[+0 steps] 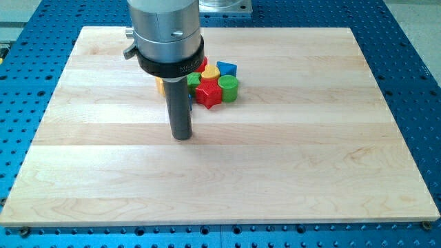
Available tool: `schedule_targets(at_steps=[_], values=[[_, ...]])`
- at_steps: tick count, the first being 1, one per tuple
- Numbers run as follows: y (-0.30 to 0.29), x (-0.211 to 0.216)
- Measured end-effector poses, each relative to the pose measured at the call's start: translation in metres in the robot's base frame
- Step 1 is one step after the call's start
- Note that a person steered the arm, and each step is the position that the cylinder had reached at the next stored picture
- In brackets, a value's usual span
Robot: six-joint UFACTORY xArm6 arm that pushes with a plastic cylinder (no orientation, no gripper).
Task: Slide the cube into the green star
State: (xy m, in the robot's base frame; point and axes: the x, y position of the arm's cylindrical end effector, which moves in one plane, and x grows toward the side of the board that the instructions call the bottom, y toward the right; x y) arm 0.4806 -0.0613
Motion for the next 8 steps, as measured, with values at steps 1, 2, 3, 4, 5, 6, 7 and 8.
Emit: schedule_targets(at_steps=[1,2,3,4,5,6,7,8], values=[[0.000,0.000],[-0.002,0.000],[-0.008,0.000],[-0.017,0.000],[-0.018,0.000],[-0.019,-0.003],[-0.026,-0.012],[-0.026,-0.017]])
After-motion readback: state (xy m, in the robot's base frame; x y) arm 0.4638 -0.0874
